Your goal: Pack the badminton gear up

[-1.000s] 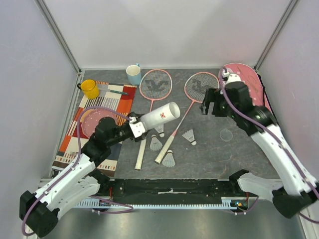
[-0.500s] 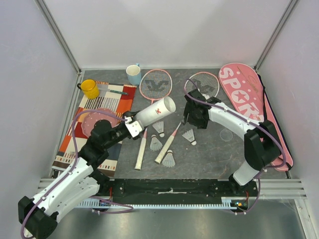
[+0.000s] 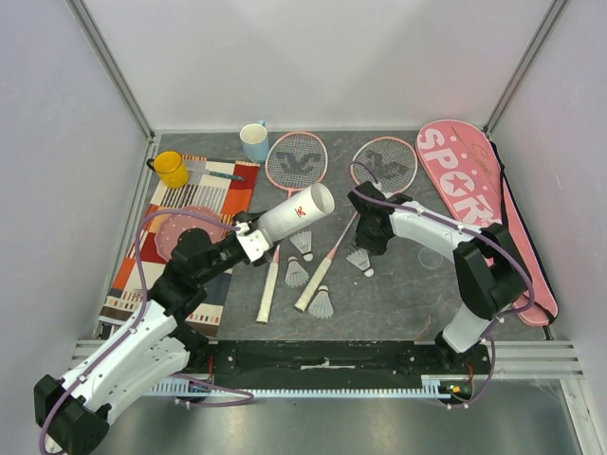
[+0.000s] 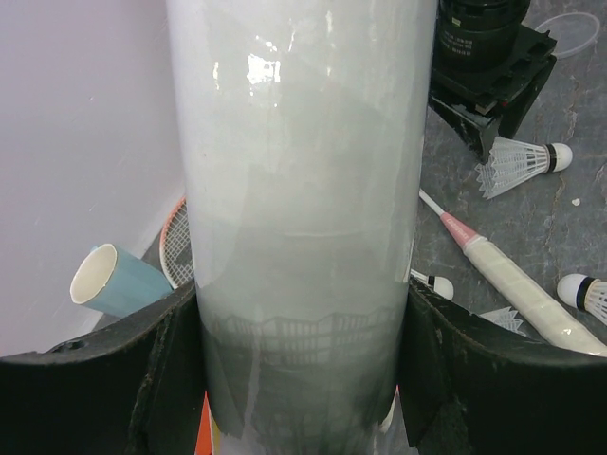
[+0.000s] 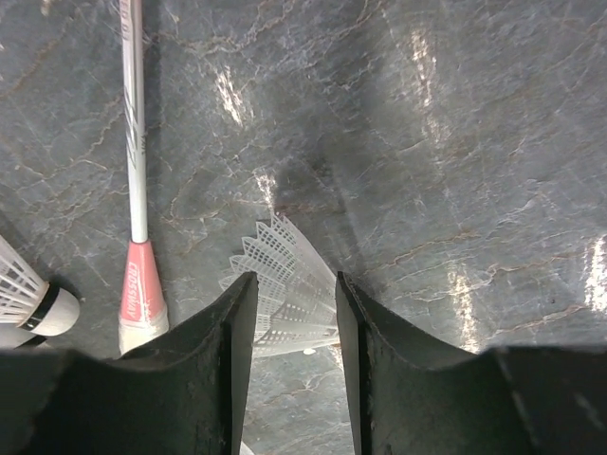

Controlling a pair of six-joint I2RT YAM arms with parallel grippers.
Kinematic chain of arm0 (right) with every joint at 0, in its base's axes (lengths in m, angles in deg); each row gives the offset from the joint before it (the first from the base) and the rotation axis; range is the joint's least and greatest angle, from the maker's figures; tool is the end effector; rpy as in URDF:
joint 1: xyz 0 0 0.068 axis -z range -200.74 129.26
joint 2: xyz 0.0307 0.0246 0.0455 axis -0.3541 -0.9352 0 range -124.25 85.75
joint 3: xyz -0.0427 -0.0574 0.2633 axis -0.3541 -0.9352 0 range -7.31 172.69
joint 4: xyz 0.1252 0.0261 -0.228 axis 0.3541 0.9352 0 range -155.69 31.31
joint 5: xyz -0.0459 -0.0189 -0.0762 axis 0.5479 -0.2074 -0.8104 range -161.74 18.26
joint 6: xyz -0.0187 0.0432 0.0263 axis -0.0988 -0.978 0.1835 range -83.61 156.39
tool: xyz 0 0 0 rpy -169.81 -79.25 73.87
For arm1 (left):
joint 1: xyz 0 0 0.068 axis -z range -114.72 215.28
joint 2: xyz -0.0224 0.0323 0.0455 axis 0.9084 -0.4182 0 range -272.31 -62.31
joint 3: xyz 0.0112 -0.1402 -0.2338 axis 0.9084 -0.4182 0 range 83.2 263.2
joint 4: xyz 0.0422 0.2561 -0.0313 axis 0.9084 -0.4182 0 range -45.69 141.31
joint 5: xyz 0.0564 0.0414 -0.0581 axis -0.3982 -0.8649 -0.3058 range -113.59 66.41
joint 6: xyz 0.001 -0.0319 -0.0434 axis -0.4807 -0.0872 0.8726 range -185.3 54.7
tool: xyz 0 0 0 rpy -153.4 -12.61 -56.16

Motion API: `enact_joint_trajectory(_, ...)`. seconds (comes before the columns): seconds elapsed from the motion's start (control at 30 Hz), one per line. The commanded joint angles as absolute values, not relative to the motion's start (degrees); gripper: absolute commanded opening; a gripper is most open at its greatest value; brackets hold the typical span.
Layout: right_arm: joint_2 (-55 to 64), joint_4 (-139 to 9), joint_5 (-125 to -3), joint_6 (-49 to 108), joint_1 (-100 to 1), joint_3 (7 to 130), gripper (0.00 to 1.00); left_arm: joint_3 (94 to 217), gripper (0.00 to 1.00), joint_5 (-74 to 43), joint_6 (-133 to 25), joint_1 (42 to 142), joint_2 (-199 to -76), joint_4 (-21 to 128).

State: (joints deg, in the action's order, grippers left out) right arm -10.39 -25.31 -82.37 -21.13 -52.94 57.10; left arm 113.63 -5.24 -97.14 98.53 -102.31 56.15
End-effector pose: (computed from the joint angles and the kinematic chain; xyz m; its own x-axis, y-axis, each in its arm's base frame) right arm 0.2757 0.1657 0.1945 -0.8338 0.4547 -0.3130 0.4238 0.8906 0.1647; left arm 0.1415 -0.1063 0.2928 0.3545 0.3664 -0.8603 0.7013 0.5044 0.5038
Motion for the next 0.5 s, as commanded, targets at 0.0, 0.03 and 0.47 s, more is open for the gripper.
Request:
enact_joint_trajectory(0.0,-10.84,-26.58,-82.81,-22.93,-53.70,56.33,0.41,114.92,0.40,-3.81,-95.71,98.68,-101.33,60.10)
enact_joint_trajectory(0.03,-10.84,-26.58,-82.90,-22.93,-53.70,56.24,0.39,115.01,0.40,-3.72,-95.71,98.68,-101.33,60.10)
enact_joint_trajectory(0.47,1.96,-23.42,-88.26,-13.91,-53.70,60.71,0.00,115.10,0.40,-3.02,-95.27,98.68,-102.73,60.01)
